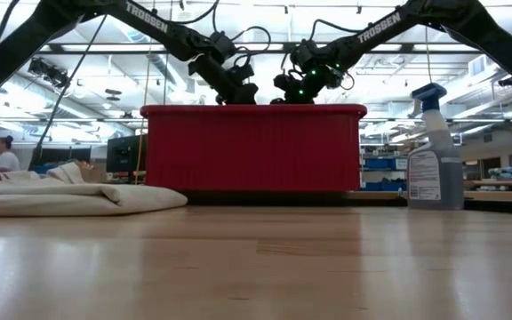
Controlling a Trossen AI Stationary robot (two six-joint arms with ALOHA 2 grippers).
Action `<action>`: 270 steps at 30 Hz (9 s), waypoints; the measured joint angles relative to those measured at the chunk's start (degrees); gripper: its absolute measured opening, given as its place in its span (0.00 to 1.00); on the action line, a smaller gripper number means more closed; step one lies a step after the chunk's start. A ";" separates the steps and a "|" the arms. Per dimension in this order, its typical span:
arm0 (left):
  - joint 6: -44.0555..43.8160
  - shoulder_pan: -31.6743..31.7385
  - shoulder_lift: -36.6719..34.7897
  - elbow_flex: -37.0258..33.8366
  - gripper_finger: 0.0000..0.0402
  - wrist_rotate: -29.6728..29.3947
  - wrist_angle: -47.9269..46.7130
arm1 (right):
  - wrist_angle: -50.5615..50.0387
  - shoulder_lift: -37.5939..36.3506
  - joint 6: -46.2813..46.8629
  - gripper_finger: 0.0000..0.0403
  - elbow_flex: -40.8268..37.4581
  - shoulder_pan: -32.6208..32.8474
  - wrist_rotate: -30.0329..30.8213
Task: Sort clothes
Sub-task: Remove the blue pants from the red bin, then remove the gray shirt from the red bin
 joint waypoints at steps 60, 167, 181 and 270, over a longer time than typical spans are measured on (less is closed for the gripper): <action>-4.01 -0.88 -13.74 -0.52 0.05 -2.06 -5.96 | 0.49 -12.87 -10.74 0.06 0.04 4.33 -4.06; -53.94 -71.77 -30.83 -40.59 0.06 -10.76 -20.70 | -29.47 -16.67 12.48 0.07 -20.33 64.55 -3.57; -62.45 -78.44 -29.42 -40.83 0.44 -9.15 -24.91 | -28.50 -12.15 28.71 0.41 -20.37 67.95 -2.58; -62.33 -88.47 -20.24 -40.68 0.68 -20.97 -25.88 | -45.24 -31.06 78.39 0.53 -32.92 80.19 8.21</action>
